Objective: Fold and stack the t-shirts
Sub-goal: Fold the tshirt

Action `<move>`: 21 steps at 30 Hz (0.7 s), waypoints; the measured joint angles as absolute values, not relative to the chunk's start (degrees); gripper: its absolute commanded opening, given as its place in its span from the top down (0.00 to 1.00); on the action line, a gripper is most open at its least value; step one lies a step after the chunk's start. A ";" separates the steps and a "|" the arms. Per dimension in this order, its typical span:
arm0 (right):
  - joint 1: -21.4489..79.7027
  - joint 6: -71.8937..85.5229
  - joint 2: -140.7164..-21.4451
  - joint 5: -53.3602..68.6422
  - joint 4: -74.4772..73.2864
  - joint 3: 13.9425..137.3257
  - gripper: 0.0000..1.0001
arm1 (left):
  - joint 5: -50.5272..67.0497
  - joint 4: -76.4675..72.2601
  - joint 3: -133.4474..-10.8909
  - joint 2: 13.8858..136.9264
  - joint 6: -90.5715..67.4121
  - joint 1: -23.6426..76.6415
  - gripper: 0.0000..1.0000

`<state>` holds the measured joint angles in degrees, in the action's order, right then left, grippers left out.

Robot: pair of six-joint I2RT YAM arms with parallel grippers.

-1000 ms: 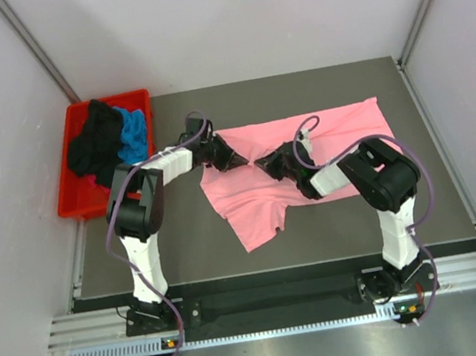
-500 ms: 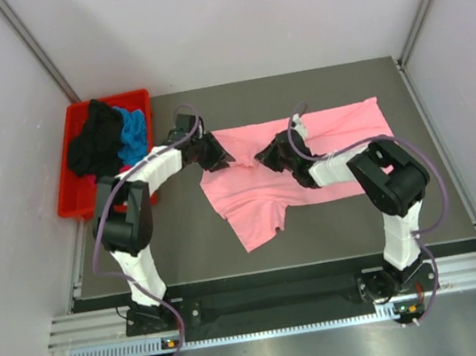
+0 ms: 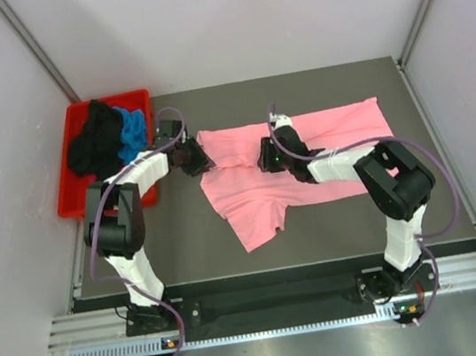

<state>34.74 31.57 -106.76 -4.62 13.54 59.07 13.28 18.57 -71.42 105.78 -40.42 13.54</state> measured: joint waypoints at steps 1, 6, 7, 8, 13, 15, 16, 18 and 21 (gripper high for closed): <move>34.85 29.47 -106.76 -4.62 13.43 59.07 0.60 | 13.69 18.15 -71.42 106.17 -40.38 13.52 0.64; 36.05 20.29 -106.76 -4.80 13.67 59.07 0.55 | 15.49 16.78 -71.42 108.14 -40.47 13.23 0.61; 36.58 18.81 -106.76 -4.89 13.65 59.07 0.54 | 15.64 16.51 -71.42 108.31 -40.47 13.15 0.61; 37.08 17.50 -106.76 -5.13 13.65 59.07 0.54 | 15.70 16.43 -71.44 108.47 -40.47 13.02 0.61; 39.05 13.91 -106.85 -6.37 13.69 59.83 0.54 | 16.58 15.79 -71.92 109.19 -40.42 12.67 0.62; 39.38 13.19 -107.07 -7.07 13.80 60.31 0.54 | 16.93 15.29 -72.18 109.58 -40.38 12.60 0.62; 39.46 12.97 -107.26 -7.55 13.74 60.55 0.55 | 17.08 15.09 -72.20 109.73 -40.36 12.56 0.63; 39.51 12.58 -107.81 -8.36 13.58 61.19 0.56 | 17.39 14.72 -72.23 110.06 -40.29 12.51 0.63; 39.57 12.12 -108.99 -9.47 13.26 62.52 0.58 | 18.15 14.04 -72.23 110.54 -40.27 12.51 0.65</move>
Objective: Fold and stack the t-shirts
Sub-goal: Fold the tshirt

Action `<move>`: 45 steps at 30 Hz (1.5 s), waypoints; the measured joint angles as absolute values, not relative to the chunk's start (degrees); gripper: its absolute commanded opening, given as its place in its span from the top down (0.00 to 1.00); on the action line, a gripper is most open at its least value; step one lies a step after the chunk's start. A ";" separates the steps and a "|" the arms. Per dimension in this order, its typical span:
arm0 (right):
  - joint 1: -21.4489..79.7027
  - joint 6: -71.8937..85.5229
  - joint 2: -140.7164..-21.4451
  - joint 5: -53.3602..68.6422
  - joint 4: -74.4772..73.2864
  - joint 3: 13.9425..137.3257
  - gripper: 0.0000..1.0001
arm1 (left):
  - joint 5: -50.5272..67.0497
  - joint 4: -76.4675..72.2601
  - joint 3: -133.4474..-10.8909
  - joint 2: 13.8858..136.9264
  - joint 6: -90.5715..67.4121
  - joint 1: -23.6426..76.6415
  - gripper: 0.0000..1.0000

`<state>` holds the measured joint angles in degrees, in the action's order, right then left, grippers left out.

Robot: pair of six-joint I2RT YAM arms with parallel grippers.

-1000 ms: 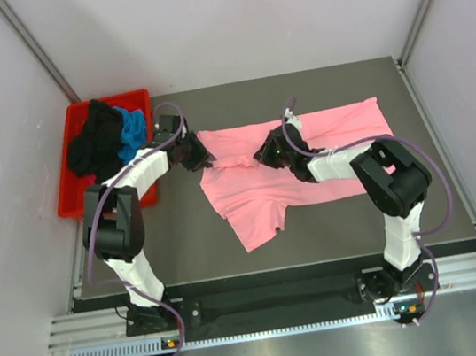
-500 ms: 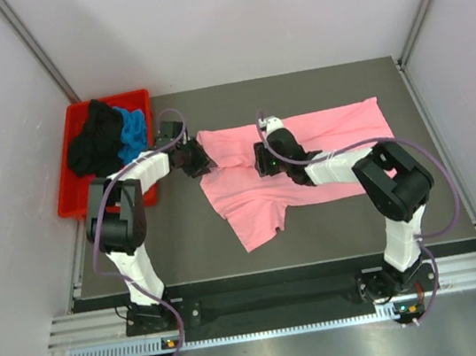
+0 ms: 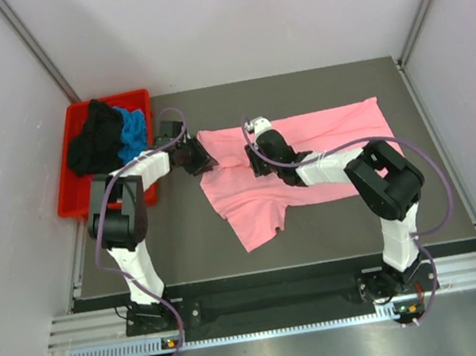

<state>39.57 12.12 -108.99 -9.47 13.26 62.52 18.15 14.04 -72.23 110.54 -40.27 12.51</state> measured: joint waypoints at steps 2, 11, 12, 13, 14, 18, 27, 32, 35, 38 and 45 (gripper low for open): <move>39.59 11.97 -109.67 -9.61 12.93 63.24 0.59 | 18.61 13.50 -72.23 110.61 -40.27 12.51 0.65; 39.66 11.73 -111.28 -9.61 11.53 64.97 0.59 | 19.66 12.43 -72.23 110.69 -40.21 12.51 0.67; 39.66 11.75 -111.28 -9.61 11.33 64.97 0.58 | 19.64 12.51 -72.25 110.78 -40.12 12.51 0.65; 39.70 11.79 -111.28 -9.63 11.29 64.97 0.57 | 19.55 12.69 -72.42 110.91 -39.97 12.51 0.65; 39.77 11.84 -111.28 -9.74 11.25 64.93 0.57 | 19.38 12.69 -72.49 110.98 -39.83 12.51 0.64; 40.56 11.79 -111.28 -10.39 11.25 64.93 0.56 | 18.79 12.86 -72.51 111.04 -39.09 12.51 0.64; 41.39 11.75 -111.28 -11.49 11.07 64.88 0.52 | 19.22 12.73 -72.53 111.18 -38.79 12.51 0.65; 41.39 11.77 -111.28 -12.12 11.07 64.10 0.51 | 19.25 12.69 -72.53 111.18 -38.79 12.51 0.66; 41.39 11.77 -111.28 -12.36 11.07 63.40 0.52 | 19.20 12.69 -72.55 111.31 -38.79 12.51 0.66; 41.43 11.73 -111.28 -12.56 11.05 63.24 0.53 | 19.03 12.69 -72.84 112.14 -38.79 12.51 0.65; 41.47 11.51 -111.46 -13.08 11.16 63.31 0.55 | 18.98 12.82 -72.86 113.54 -38.81 12.51 0.66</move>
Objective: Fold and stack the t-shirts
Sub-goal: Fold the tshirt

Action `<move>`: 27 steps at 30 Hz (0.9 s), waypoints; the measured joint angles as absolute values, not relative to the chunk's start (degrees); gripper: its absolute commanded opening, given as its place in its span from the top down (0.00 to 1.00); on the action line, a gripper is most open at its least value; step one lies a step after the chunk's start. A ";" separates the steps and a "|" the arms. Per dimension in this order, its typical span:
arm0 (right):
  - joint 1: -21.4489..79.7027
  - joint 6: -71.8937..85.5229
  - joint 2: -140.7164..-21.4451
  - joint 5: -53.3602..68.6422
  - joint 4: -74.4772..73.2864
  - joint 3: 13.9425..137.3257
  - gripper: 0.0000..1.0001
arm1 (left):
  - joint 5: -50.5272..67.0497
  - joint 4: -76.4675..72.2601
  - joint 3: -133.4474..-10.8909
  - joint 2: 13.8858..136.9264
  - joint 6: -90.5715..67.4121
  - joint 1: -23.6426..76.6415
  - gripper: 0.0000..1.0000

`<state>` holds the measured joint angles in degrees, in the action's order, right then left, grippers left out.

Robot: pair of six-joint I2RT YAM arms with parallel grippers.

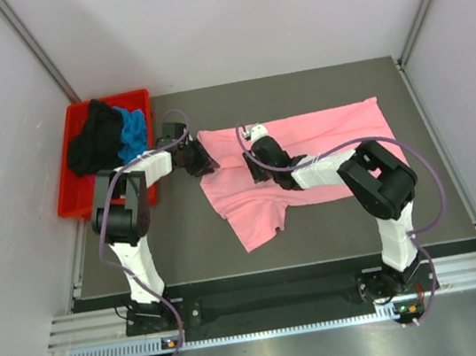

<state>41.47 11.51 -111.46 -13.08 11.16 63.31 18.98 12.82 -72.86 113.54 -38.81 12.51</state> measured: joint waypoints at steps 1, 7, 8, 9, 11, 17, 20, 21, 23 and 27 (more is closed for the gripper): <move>41.47 11.51 -111.70 -13.10 11.11 63.42 0.56 | 18.98 12.82 -72.86 113.56 -38.81 12.51 0.68; 41.52 10.96 -113.40 -14.37 11.40 64.53 0.64 | 18.98 12.58 -72.88 113.56 -39.03 12.51 0.82; 41.52 10.92 -113.54 -14.68 11.51 64.62 0.67 | 18.98 12.51 -72.88 113.56 -39.07 12.51 0.89; 41.52 10.94 -113.56 -15.07 11.51 64.62 0.72 | 19.00 12.45 -72.88 113.56 -39.13 12.51 0.92; 41.52 10.81 -113.56 -15.59 11.53 64.62 0.78 | 19.03 12.38 -72.88 113.56 -39.22 12.51 1.00; 41.52 10.00 -113.56 -16.95 11.49 64.62 0.97 | 19.25 12.38 -72.88 113.56 -39.99 12.51 1.00; 41.52 9.82 -113.56 -17.69 11.49 64.62 1.00 | 19.25 12.40 -72.88 113.51 -40.60 12.51 1.00; 41.52 9.78 -113.56 -17.98 11.49 64.62 1.00 | 19.27 12.43 -72.88 113.49 -40.80 12.51 1.00; 41.54 9.61 -113.54 -18.37 11.49 64.60 1.00 | 19.51 12.53 -72.88 113.43 -41.23 12.51 1.00; 41.52 9.30 -113.25 -19.29 11.07 64.47 1.00 | 20.14 13.30 -72.88 112.99 -42.39 12.58 1.00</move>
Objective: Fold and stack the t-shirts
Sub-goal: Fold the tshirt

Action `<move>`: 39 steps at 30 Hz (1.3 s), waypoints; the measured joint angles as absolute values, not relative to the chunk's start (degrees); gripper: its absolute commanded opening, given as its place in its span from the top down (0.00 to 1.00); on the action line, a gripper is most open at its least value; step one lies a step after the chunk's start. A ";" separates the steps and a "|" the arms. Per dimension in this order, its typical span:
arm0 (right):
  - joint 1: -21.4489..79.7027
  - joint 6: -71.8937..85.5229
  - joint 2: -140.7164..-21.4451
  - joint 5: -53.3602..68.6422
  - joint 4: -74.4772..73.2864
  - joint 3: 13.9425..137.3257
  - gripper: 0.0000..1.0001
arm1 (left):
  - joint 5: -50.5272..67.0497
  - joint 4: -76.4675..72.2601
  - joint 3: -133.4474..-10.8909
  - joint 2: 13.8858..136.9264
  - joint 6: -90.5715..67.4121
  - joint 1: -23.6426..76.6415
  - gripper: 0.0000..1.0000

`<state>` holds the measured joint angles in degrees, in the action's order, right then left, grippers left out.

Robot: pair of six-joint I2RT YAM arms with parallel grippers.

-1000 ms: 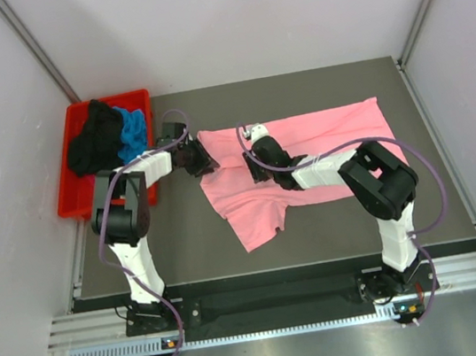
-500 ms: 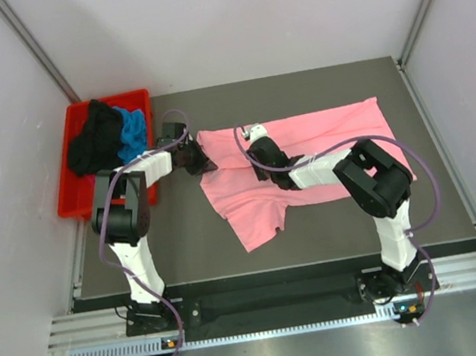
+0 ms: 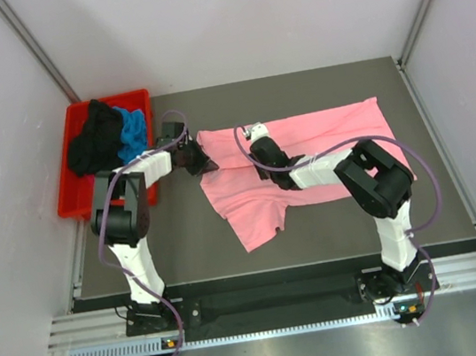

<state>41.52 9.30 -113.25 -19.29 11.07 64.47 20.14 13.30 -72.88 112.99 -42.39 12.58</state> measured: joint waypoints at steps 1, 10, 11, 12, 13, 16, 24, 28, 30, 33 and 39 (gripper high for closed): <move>41.52 9.10 -112.97 -19.49 11.05 64.31 1.00 | 20.16 13.45 -72.88 112.73 -42.74 12.69 1.00; 41.54 6.55 -110.15 -20.58 9.30 63.37 1.00 | 20.86 13.89 -72.23 109.58 -45.39 14.22 1.00; 41.54 6.39 -110.13 -20.60 8.97 63.37 1.00 | 20.91 14.00 -71.90 109.23 -45.69 14.59 1.00; 41.54 6.22 -110.08 -20.62 8.67 63.37 1.00 | 20.97 14.26 -71.64 109.01 -45.89 14.90 1.00; 41.54 6.11 -109.97 -20.62 8.27 63.35 1.00 | 20.97 14.68 -71.35 108.81 -46.09 15.33 1.00; 41.52 5.69 -109.51 -20.75 7.27 63.24 1.00 | 20.86 16.01 -70.91 108.57 -46.50 16.51 1.00; 41.52 4.25 -108.36 -20.80 3.51 62.96 0.87 | 19.68 18.11 -68.31 108.44 -46.65 18.22 1.00; 41.54 4.08 -107.24 -22.35 1.65 62.22 0.77 | 18.26 19.27 -67.75 108.44 -46.54 18.22 0.90; 41.54 4.25 -106.65 -23.77 0.73 62.08 0.75 | 17.69 19.64 -67.70 108.18 -46.41 18.22 0.78; 41.52 4.97 -105.27 -25.54 -0.91 61.67 0.73 | 16.99 20.40 -67.68 107.07 -46.54 18.35 0.75; 41.43 9.41 -101.43 -24.21 -3.11 61.58 0.78 | 15.92 21.65 -68.62 104.49 -45.69 18.55 0.68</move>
<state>41.43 9.41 -101.43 -24.21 -3.11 61.58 15.92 21.65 -68.62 104.49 -45.69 18.55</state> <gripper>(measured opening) 0.254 0.315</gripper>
